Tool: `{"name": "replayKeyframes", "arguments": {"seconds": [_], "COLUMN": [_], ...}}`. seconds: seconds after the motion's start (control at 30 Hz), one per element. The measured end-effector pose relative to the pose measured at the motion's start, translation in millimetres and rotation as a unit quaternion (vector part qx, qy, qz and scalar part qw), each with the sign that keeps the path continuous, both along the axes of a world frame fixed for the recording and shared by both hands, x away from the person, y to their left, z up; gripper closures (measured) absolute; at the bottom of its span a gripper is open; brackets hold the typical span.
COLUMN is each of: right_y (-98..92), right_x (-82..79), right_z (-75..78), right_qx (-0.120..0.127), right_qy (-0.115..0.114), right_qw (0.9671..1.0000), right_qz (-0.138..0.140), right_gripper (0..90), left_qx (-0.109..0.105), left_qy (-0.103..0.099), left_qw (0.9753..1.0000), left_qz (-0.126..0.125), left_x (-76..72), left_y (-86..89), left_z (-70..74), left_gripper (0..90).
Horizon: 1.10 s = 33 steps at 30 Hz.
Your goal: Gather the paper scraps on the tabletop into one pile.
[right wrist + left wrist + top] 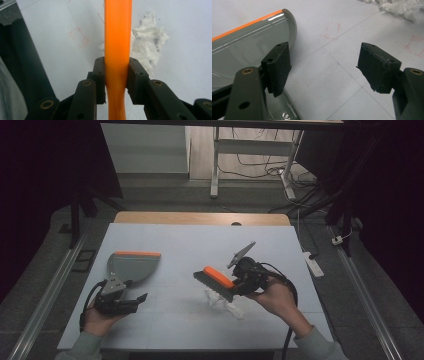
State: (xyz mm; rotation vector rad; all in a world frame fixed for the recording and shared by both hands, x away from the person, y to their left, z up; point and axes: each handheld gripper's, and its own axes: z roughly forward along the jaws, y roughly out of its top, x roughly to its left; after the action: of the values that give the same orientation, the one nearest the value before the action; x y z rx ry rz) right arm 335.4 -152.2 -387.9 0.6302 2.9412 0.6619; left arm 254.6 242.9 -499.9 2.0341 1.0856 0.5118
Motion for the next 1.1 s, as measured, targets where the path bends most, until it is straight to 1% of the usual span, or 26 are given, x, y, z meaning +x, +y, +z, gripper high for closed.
{"name": "replayKeyframes", "arguments": {"seconds": [0.03,0.1,0.17,0.27,0.37,0.4,0.43,0.47,0.5,0.53,0.57,0.6,0.67,0.7,0.73,0.77,0.8,0.83,0.87,0.93,1.0,1.03,1.07,1.1], "right_y": [-3.9,-10.0,-13.2,-13.6,-9.5,-7.5,-5.8,-4.9,-4.0,-3.0,-1.6,-0.5,0.1,0.3,0.3,0.1,-2.0,-5.0,-8.5,-17.3,-28.4,-34.3,-39.8,-45.0], "right_x": [-1.5,-5.1,-9.4,-15.9,-20.4,-20.5,-19.4,-16.6,-12.9,-8.9,-4.8,0.8,12.3,16.2,18.3,17.8,18.3,18.1,17.0,12.5,9.2,9.0,9.0,8.8], "right_z": [0.6,-2.8,-11.5,-28.5,-44.5,-48.9,-52.1,-52.6,-52.3,-51.9,-51.4,-51.9,-53.0,-53.1,-52.4,-50.4,-47.7,-44.4,-40.9,-32.0,-23.5,-19.9,-17.0,-14.4], "right_qx": [-0.001,-0.011,-0.033,-0.063,-0.083,-0.088,-0.097,-0.095,-0.093,-0.095,-0.100,-0.100,-0.095,-0.092,-0.090,-0.083,-0.074,-0.059,-0.042,-0.013,0.014,0.019,0.017,0.013], "right_qy": [0.004,0.016,0.033,0.055,0.069,0.070,0.063,0.056,0.053,0.038,0.023,0.019,0.019,0.020,0.013,0.005,0.001,0.005,0.004,0.001,-0.005,-0.001,-0.005,-0.009], "right_qw": [1.0000,0.9998,0.9987,0.9954,0.9916,0.9910,0.9907,0.9914,0.9919,0.9923,0.9928,0.9932,0.9936,0.9942,0.9945,0.9956,0.9965,0.9976,0.9984,0.9996,0.9999,0.9998,0.9996,0.9991], "right_qz": [0.000,0.010,0.022,0.045,0.071,0.072,0.072,0.071,0.068,0.069,0.062,0.056,0.058,0.053,0.051,0.042,0.039,0.036,0.037,0.025,0.003,-0.010,-0.020,-0.040], "right_gripper": [71.1,71.1,71.0,71.0,71.0,71.0,71.0,71.0,71.1,71.0,71.0,71.1,71.0,71.1,71.0,71.0,71.0,71.0,71.0,71.0,71.0,71.0,71.0,71.0], "left_qx": [0.000,0.001,0.001,0.002,0.002,0.003,0.003,0.003,0.004,0.004,0.004,0.005,0.005,0.004,0.002,0.002,0.003,0.002,0.003,0.003,0.004,0.004,0.004,0.004], "left_qy": [0.000,0.000,0.000,0.001,0.001,0.001,0.001,0.002,0.002,0.002,0.002,0.002,0.001,0.001,0.001,0.000,0.001,0.001,0.002,0.001,0.000,0.000,-0.001,-0.001], "left_qw": [1.0000,1.0000,1.0000,1.0000,1.0000,1.0000,1.0000,1.0000,1.0000,1.0000,1.0000,1.0000,1.0000,1.0000,1.0000,1.0000,1.0000,1.0000,1.0000,1.0000,1.0000,1.0000,1.0000,1.0000], "left_qz": [0.000,0.000,-0.001,-0.002,-0.002,-0.002,-0.002,-0.001,-0.001,-0.001,-0.001,-0.001,-0.002,-0.001,-0.001,-0.001,-0.001,-0.002,-0.002,-0.003,-0.004,-0.004,-0.005,-0.005], "left_x": [0.1,0.3,0.6,0.8,1.2,1.3,1.4,1.5,1.6,1.6,1.5,1.4,0.9,0.6,0.5,0.5,0.6,0.8,0.9,0.8,0.5,0.4,0.3,0.1], "left_y": [0.0,-0.2,-0.6,-1.7,-2.6,-2.8,-2.9,-3.1,-3.2,-3.3,-3.4,-3.4,-3.0,-2.6,-2.1,-1.7,-1.4,-1.3,-1.5,-2.3,-2.9,-3.1,-3.4,-3.7], "left_z": [0.1,0.0,-0.1,0.0,0.1,0.1,0.0,-0.1,-0.2,-0.2,-0.2,-0.2,-0.1,-0.1,-0.1,-0.1,-0.3,-0.4,-0.5,-0.6,-0.1,0.3,0.5,0.8], "left_gripper": [27.3,27.3,27.3,27.3,27.3,27.3,27.3,27.3,27.3,27.3,27.3,27.3,27.3,27.3,27.3,27.4,27.4,27.4,27.4,27.4,27.4,27.4,27.4,27.4]}}
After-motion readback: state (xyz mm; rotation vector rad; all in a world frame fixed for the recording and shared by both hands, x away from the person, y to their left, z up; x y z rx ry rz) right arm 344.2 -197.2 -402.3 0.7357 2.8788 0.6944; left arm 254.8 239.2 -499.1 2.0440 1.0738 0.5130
